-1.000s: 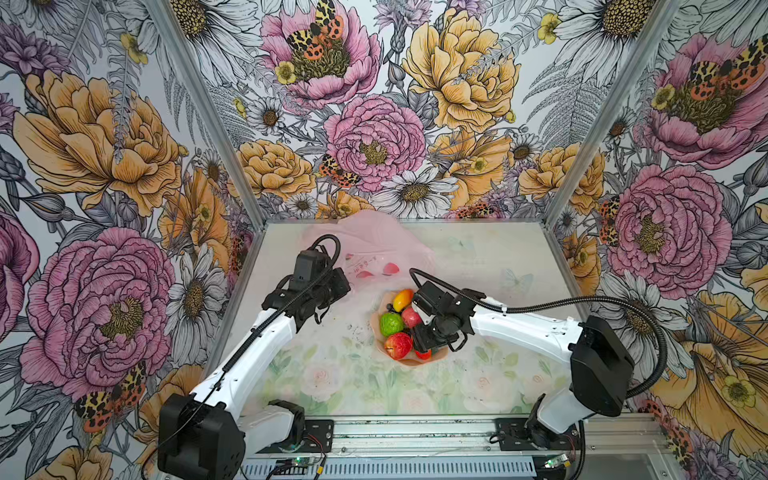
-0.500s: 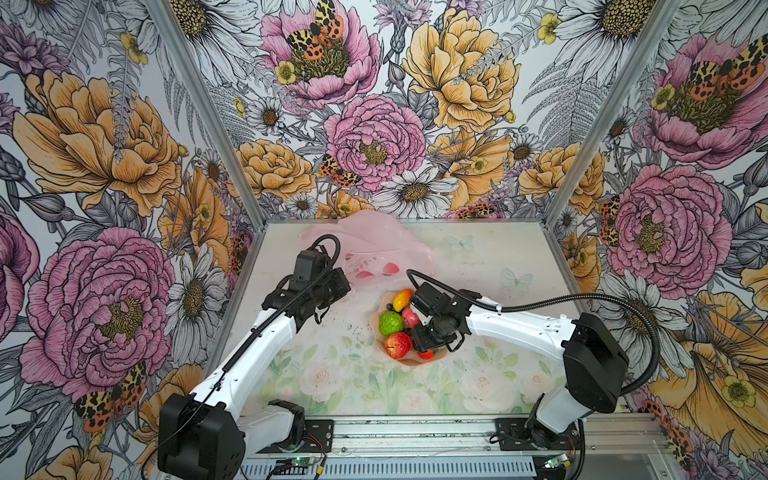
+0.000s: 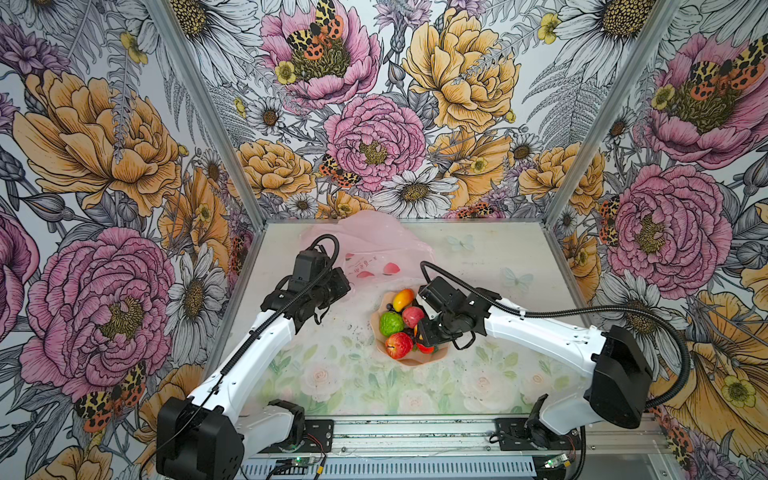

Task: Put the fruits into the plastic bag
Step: 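Lift the mango with the right gripper and carry it toward the bag mouth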

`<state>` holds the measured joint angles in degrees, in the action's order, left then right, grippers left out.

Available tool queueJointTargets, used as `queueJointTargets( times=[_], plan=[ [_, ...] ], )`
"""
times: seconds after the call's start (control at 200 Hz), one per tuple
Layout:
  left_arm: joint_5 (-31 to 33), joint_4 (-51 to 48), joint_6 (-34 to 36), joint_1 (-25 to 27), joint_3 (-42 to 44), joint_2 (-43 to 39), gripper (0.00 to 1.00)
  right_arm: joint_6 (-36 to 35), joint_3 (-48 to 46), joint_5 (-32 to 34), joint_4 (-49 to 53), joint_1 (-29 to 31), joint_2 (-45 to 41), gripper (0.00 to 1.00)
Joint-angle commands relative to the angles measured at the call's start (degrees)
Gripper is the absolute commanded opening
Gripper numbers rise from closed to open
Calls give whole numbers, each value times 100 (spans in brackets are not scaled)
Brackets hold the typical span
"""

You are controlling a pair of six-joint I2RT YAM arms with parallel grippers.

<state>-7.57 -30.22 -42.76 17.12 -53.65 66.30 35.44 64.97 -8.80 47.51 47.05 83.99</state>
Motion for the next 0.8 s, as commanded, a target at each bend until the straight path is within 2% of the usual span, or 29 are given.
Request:
queueJointTargets(
  times=[0.0, 0.255, 0.42, 0.51, 0.62, 0.705, 0.795],
  plan=[
    [-61, -154, -55, 50, -34, -91, 0, 249, -85, -399, 2, -342, -511, 33],
    [-58, -173, -290, 183, -147, -124, 0, 586, -184, -1676, -26, -1269, -1251, 33],
    [-8, -318, -277, 215, -275, -85, 0, 937, -186, -2308, -161, -1459, -1551, 33],
    [-60, -318, -372, 300, -319, -91, 0, 1352, -209, -2414, -352, -1466, -1660, 34],
    [-119, -323, -356, 454, -383, -39, 0, 2344, -498, -2495, -1163, -1462, -1868, 34],
    [-114, -310, -306, 528, -440, 11, 0, 2982, -703, -2312, -1643, -1462, -1989, 34],
    [-162, -376, -136, 600, -556, 139, 0, 3360, -760, -2107, -1946, -1470, -2012, 34]
  ],
)
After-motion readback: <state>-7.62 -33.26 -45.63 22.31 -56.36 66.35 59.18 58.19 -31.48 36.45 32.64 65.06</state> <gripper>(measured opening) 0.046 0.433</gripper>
